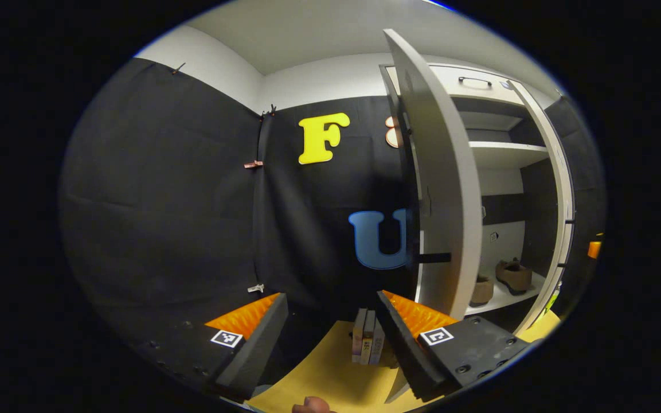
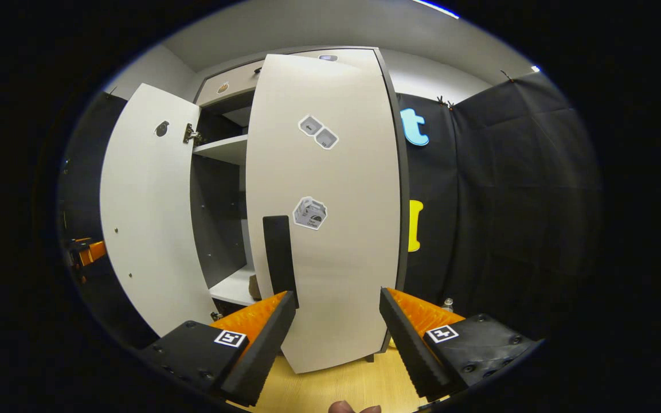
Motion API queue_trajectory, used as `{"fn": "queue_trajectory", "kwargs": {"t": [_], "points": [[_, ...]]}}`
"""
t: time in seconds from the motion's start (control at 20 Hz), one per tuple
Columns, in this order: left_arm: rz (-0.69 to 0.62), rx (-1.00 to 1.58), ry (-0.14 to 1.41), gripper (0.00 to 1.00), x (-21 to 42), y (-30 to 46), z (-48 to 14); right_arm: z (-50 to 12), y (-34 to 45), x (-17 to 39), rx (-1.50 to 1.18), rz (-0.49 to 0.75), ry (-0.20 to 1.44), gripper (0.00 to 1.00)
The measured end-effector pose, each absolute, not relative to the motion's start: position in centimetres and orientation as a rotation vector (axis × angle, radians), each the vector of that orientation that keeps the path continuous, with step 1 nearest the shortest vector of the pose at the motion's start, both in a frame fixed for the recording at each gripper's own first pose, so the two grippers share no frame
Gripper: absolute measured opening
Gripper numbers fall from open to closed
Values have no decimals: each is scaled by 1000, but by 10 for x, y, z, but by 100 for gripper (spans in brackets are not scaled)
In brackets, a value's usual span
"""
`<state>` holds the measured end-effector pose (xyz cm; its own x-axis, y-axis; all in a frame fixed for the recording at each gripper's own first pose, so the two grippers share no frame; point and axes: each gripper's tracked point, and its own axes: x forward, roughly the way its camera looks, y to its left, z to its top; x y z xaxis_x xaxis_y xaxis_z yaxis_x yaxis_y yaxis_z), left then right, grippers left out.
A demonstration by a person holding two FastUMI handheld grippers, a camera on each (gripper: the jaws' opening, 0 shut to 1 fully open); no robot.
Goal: Grab one shoe with the right hand and put it into the shoe cabinet, grab the other shoe with the left hand and put it into the shoe cabinet; then close the right door with the right hand and the left door with the left hand.
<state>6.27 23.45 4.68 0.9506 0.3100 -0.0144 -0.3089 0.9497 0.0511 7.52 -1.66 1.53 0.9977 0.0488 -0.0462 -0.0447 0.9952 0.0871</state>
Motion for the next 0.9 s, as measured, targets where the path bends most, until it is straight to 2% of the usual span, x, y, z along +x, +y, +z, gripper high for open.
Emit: {"fn": "queue_trajectory", "kwargs": {"t": [0.3,0.5,0.55,0.6,0.8,0.85,0.9], "points": [[264,-5,30,93,84,226,35,9,-29,78,63,29,71,98],[249,5,35,94,83,211,33,7,-30,78,77,34,81,98],[242,6,40,89,82,206,33,7,-29,76,78,39,80,98],[234,-1,39,93,82,200,33,7,-29,75,80,45,79,98],[202,2,40,93,76,170,32,3,-33,68,65,56,80,98],[193,7,40,89,76,163,32,4,-33,68,66,57,82,98],[181,4,41,93,77,156,32,5,-32,69,72,58,84,98]]}}
